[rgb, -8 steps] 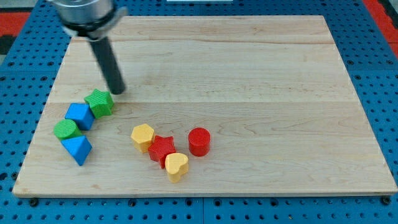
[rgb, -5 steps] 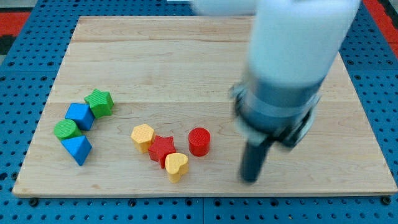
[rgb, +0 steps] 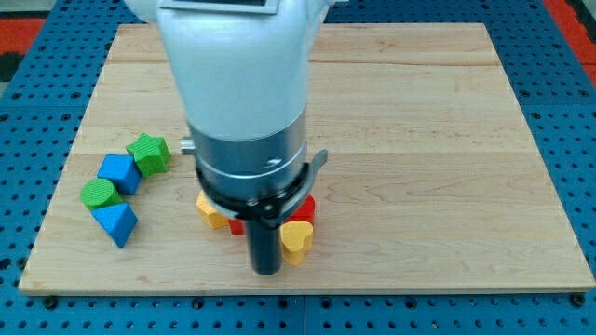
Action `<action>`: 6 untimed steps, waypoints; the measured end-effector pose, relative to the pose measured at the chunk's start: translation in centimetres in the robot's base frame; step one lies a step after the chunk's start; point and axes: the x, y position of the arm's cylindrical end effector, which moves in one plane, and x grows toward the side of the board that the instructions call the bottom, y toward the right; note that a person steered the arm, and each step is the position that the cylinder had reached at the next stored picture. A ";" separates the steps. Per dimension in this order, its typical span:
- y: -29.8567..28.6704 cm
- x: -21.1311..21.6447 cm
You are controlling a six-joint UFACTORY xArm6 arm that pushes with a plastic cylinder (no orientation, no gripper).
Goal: Push the yellow hexagon into the red star
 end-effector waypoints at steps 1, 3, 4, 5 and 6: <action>-10.3 -0.8; -8.2 -5.7; -6.4 -7.8; -2.7 -5.2; -4.9 -5.0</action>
